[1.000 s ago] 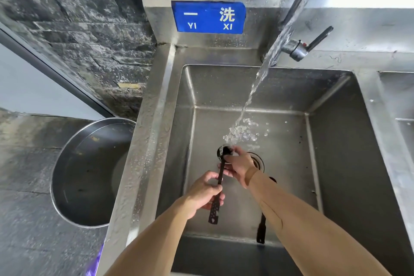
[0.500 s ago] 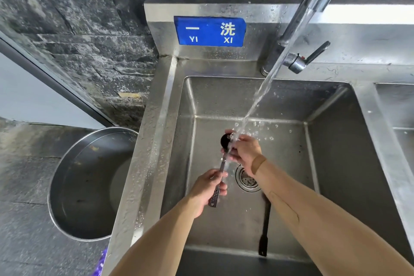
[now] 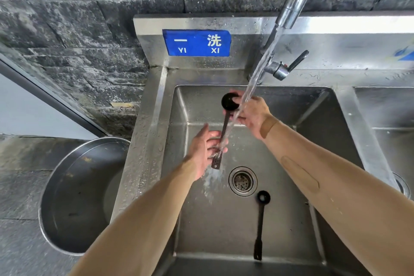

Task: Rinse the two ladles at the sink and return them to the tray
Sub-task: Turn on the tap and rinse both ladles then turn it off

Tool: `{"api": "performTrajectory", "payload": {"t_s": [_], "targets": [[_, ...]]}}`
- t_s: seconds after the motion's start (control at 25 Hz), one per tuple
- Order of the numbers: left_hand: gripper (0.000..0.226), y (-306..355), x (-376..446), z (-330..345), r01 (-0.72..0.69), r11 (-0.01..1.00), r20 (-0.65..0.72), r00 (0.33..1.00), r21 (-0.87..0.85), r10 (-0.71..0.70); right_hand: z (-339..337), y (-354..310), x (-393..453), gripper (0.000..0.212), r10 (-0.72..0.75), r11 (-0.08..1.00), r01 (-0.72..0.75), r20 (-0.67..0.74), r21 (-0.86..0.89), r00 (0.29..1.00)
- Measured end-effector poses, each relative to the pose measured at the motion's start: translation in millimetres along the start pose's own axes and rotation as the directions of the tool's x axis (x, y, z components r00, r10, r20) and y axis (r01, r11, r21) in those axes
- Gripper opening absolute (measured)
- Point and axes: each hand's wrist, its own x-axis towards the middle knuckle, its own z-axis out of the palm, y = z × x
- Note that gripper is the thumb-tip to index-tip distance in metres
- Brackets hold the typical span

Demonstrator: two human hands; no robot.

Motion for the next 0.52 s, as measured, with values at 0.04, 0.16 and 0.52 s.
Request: {"api": "performTrajectory", "payload": {"t_s": [0.04,0.16,0.52], "targets": [[0.058,3.8,-0.2,0.6,-0.014,1.000,0.007,1.000,0.001,0.014,1.0,-3.1,0.7,0.022,-0.005,1.000,0.005,0.011,0.009,1.000],[0.060,4.1,-4.8,1.2,-0.023,1.000,0.011,1.000,0.002,0.023,4.1,0.0,1.9,0.022,-0.028,1.000,0.028,0.015,-0.008,1.000],[0.056,-77.1,-30.9,-29.2,0.143,0.989,-0.010,0.990,0.023,-0.143,-7.3,95.8,-9.2,0.028,0.176,0.984,-0.176,0.027,0.003,0.984]]}}
